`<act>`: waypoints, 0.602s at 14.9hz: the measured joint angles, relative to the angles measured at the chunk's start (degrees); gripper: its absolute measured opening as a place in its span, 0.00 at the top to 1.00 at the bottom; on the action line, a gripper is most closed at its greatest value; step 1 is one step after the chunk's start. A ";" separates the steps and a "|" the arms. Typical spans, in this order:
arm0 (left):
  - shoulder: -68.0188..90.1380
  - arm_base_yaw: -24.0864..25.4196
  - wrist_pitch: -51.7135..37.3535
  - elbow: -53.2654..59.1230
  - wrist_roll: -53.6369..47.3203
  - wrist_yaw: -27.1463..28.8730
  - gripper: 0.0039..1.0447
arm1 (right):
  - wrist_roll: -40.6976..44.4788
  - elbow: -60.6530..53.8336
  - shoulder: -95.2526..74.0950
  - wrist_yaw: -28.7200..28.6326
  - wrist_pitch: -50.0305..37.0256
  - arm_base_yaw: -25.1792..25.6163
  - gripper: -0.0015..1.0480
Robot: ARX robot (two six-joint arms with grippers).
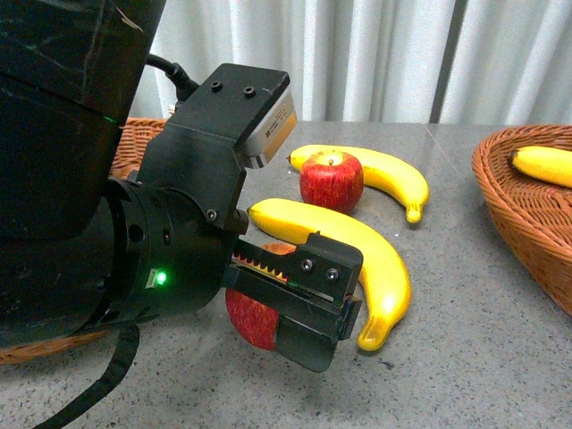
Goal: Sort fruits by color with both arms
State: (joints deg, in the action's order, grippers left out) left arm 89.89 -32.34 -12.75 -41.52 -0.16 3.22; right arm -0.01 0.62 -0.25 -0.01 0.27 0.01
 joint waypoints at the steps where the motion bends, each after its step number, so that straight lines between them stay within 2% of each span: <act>1: 0.48 0.20 -0.63 0.28 -0.11 -0.66 0.06 | 0.00 0.00 0.00 0.00 -0.04 0.00 0.06; 3: 1.42 0.17 -1.64 0.28 -1.31 -1.33 0.06 | 0.00 0.02 0.00 0.00 -0.02 0.00 0.06; 4: 1.75 0.20 -1.75 0.33 -1.68 -1.86 0.16 | 0.00 0.00 0.00 0.00 -0.02 0.00 0.06; 5: 2.03 0.22 -1.95 0.42 -1.81 -1.92 0.31 | 0.00 0.02 0.00 0.00 -0.02 0.00 0.06; 6: 2.05 0.33 -2.03 0.42 -1.75 -2.69 0.38 | 0.00 0.02 0.00 0.00 -0.02 0.00 0.06; 9: -0.26 1.38 -2.91 0.70 -1.49 -3.43 0.41 | 0.00 0.00 0.00 0.00 -0.02 0.00 0.06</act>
State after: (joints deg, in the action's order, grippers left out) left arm 89.62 -30.96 -15.66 -40.82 -1.65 -0.21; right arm -0.01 0.62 -0.25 -0.01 0.25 0.01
